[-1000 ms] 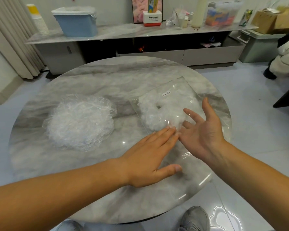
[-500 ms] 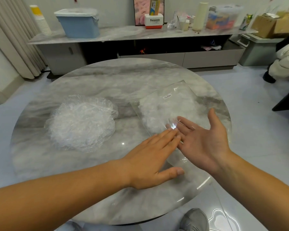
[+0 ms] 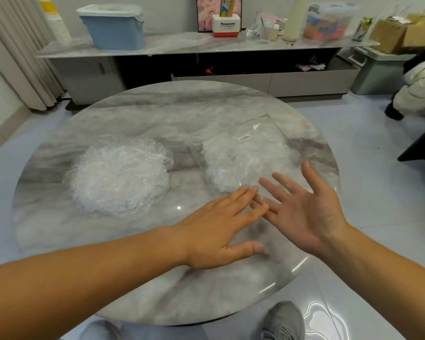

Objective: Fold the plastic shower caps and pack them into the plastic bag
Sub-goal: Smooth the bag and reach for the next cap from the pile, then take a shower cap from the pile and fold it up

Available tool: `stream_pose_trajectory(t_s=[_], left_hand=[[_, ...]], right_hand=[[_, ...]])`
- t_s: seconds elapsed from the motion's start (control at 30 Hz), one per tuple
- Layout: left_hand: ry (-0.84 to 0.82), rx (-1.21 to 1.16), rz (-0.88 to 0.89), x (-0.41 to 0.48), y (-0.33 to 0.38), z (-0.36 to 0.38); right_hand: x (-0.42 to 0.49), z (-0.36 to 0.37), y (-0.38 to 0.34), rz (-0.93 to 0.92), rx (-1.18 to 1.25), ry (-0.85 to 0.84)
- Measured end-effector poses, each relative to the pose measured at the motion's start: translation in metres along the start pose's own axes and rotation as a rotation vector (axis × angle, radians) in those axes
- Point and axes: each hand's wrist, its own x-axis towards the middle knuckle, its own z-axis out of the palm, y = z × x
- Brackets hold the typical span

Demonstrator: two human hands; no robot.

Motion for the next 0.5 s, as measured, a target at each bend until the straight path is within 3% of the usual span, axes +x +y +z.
stream_pose_trajectory(t_s=[0.1, 0.3, 0.37, 0.5], left_hand=[[-0.013, -0.007, 0.008, -0.001, -0.003, 0.001], [0.078, -0.047, -0.009, -0.010, -0.004, -0.004], [0.113, -0.053, -0.109, -0.018, -0.009, -0.010], [0.191, -0.019, -0.464, -0.049, -0.039, -0.019]], right_hand=[[-0.018, -0.012, -0.005, -0.058, -0.146, 0.074], [-0.033, 0.004, -0.011, -0.202, -0.684, 0.327], [-0.033, 0.020, -0.007, -0.239, -0.733, 0.269], [-0.026, 0.055, 0.019, -0.206, -0.780, -0.030]])
